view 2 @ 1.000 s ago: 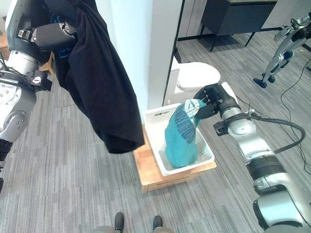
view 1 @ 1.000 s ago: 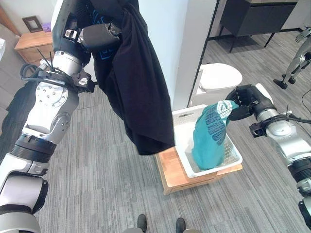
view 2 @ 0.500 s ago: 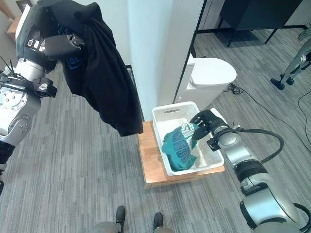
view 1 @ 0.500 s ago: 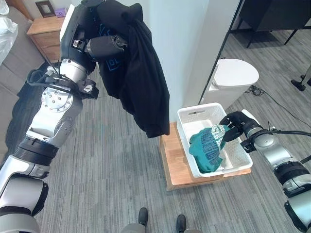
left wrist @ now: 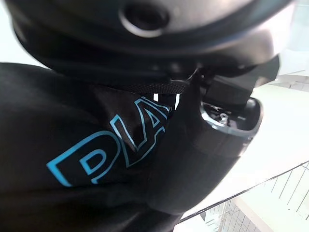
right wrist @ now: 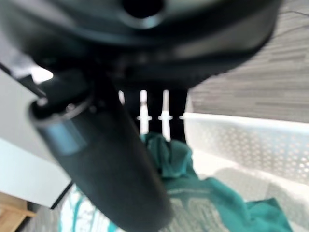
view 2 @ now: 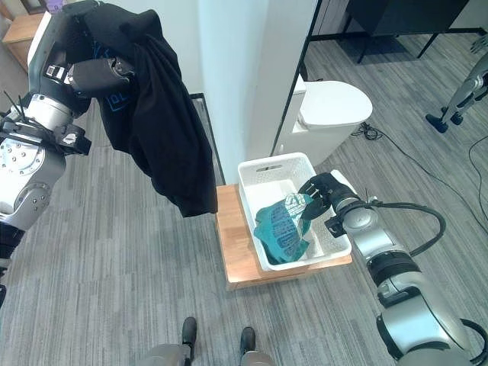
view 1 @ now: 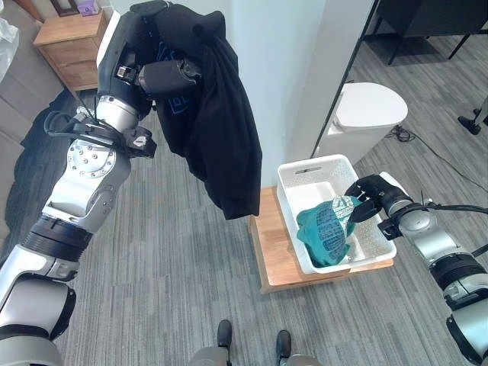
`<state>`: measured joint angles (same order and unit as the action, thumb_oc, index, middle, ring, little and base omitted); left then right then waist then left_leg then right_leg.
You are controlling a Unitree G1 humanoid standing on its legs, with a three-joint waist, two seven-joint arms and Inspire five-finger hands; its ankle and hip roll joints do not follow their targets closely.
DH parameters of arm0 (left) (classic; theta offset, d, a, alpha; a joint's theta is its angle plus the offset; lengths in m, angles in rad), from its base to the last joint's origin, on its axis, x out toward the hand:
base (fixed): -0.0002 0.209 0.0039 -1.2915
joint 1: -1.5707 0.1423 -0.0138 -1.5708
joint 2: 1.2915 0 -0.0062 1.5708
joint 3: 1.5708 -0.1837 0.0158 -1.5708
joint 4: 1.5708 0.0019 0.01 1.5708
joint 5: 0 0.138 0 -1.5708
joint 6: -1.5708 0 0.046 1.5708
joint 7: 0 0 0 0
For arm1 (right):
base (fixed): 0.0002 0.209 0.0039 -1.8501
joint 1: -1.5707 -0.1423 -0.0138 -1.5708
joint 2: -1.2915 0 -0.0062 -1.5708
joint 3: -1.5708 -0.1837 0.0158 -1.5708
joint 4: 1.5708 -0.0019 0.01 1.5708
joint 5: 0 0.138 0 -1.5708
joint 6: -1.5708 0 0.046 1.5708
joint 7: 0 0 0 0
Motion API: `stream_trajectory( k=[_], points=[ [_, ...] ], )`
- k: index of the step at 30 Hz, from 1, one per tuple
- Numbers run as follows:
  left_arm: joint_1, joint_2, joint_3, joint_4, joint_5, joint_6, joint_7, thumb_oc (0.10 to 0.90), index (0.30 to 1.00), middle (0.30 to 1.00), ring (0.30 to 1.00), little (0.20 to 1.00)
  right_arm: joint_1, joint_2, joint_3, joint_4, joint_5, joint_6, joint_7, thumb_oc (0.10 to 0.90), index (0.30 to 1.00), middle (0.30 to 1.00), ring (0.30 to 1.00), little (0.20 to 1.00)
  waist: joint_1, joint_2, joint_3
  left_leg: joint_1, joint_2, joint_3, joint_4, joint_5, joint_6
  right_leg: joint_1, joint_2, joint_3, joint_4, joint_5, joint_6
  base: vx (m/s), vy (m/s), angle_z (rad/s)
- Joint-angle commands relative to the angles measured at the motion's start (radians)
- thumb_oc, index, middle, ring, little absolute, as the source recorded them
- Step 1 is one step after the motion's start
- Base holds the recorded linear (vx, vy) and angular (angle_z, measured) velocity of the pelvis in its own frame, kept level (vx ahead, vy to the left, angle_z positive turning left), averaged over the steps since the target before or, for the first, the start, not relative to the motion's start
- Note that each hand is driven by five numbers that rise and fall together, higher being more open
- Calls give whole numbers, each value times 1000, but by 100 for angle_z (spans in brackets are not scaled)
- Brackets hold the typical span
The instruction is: Pick up bed clothes into laundry basket.
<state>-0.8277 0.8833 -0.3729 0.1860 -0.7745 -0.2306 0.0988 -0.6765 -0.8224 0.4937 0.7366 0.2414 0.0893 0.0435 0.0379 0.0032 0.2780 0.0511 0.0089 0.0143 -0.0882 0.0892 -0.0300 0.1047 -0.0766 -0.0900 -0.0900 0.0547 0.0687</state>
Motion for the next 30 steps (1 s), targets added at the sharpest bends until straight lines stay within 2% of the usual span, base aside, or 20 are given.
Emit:
stream_trajectory(
  k=[1, 12, 13, 16, 17, 18, 19, 21, 30],
  points=[
    [-120, 26, 59, -32, 2, -88, 23, 400, 300, 300, 300, 300, -152, -67, -10, -33, -3, -61, -22, 400, 300, 300, 300, 300, 9, 3, -98, 1, 3, 17, 13, -60, -38, -20, -33, -10, 92, -116, 74, 0, 0, 0],
    [-118, 23, 62, -37, 2, -89, 23, 400, 300, 300, 300, 300, -155, -71, 5, 7, -31, -50, -9, 400, 300, 300, 300, 300, 9, 5, -96, 0, 2, 14, 13, -59, -38, -20, -33, -12, 91, -117, 73, 0, 0, 0],
    [-118, 22, 63, -38, 3, -89, 23, 400, 300, 300, 300, 300, -167, -82, 30, 32, -62, -37, 13, 800, 900, 900, 900, 900, 10, 4, -94, -1, 3, 14, 13, -59, -39, -20, -34, -16, 92, -117, 73, 0, 0, 0],
    [-99, 25, 76, -36, 12, -85, 16, 400, 300, 300, 300, 300, -243, -173, 120, 49, -139, -17, 62, 800, 900, 900, 900, 900, -2, 7, -92, 5, 4, 18, 12, -62, -43, -13, -36, -14, 87, -117, 72, 40, -11, 3],
    [-171, 38, -5, -23, 11, -81, -56, 400, 300, 300, 300, 300, -791, -433, 669, 98, -235, -43, 254, 800, 900, 900, 900, 900, -28, -25, -129, 61, 11, 38, 2, -76, -57, 44, -36, -10, 60, -121, 73, 87, -51, 8],
    [-162, 28, 13, -30, 20, -84, -52, 400, 300, 300, 300, 300, -855, -429, 713, 73, -215, -50, 259, 800, 900, 900, 900, 900, -33, -29, -131, 56, 14, 43, 1, -72, -59, 38, -32, -8, 57, -114, 73, 67, -56, 9],
    [-151, 22, 31, -35, 23, -84, -52, 400, 300, 300, 300, 300, -886, -428, 747, 63, -204, -52, 267, 800, 900, 900, 900, 900, -36, -19, -130, 54, 16, 46, 1, -73, -59, 36, -31, -8, 57, -114, 72, -6, -19, 14],
    [-142, 17, 44, -35, 25, -85, -52, 400, 300, 300, 300, 300, -899, -431, 765, 34, -193, -56, 279, 800, 900, 900, 900, 900, -38, -20, -129, 54, 17, 47, 1, -74, -60, 36, -30, -7, 57, -114, 72, 6, -6, -15],
    [-139, 35, 52, -52, 31, -83, -60, 400, 300, 300, 300, 300, -799, -430, 701, 7, -199, -61, 288, 800, 900, 900, 900, 900, -35, -14, -133, 57, 16, 47, 1, -78, -58, 41, -31, -9, 54, -115, 74, 11, 1, -9]
  ],
)
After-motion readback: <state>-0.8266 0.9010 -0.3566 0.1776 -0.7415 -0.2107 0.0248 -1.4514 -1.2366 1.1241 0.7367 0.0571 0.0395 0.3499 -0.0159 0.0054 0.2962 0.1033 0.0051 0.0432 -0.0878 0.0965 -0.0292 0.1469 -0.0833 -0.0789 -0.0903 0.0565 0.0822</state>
